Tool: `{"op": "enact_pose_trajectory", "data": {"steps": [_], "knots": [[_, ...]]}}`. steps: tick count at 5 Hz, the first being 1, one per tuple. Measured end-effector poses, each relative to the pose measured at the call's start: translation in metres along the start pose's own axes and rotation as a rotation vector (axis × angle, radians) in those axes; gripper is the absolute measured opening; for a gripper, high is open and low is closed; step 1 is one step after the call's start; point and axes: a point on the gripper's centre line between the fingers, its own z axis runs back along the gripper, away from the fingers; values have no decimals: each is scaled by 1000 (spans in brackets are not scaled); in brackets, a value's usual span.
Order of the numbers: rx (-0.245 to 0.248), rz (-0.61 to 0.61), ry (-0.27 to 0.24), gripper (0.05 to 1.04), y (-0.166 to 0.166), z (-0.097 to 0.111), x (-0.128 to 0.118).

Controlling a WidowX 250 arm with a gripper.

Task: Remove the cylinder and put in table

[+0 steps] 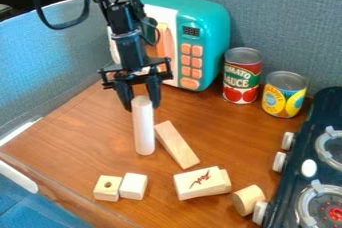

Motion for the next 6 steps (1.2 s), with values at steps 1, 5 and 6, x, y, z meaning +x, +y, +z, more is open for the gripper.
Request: {"op": "enact_pose_trajectory", "data": {"steps": [1,5,6], "knots": [[21,-2,43,925,0,-10,-4],[126,-202,-152,1001,-77,80,-5],[143,-303,-71,1001,-91,75,-12]]}}
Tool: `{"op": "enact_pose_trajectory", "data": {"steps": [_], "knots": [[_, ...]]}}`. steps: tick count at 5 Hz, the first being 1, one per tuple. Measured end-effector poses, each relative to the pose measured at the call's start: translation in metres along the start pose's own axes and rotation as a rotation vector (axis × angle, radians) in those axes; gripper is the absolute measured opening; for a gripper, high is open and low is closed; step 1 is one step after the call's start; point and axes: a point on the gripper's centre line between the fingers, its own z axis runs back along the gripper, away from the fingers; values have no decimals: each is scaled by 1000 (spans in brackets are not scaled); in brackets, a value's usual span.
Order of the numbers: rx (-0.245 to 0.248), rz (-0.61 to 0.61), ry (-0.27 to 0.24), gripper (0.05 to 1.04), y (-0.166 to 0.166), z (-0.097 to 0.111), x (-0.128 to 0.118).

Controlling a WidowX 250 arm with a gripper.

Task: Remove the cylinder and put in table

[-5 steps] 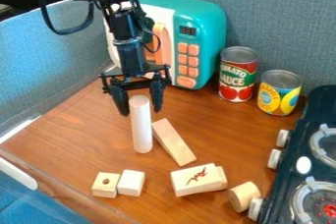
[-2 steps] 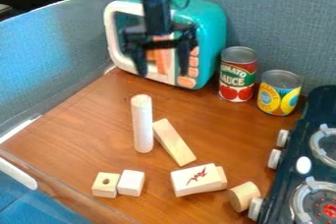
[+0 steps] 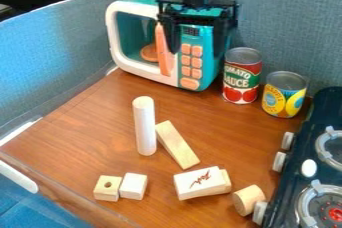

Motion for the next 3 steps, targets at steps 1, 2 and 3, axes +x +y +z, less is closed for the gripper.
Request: {"op": "enact_pose_trajectory", "data": {"steps": [1,2,3], "knots": [[-2,-3,4,1001,0,1,-1],[-2,-4,4,1001,0,1,0],[-2,-4,4,1001,0,1,-1]]}}
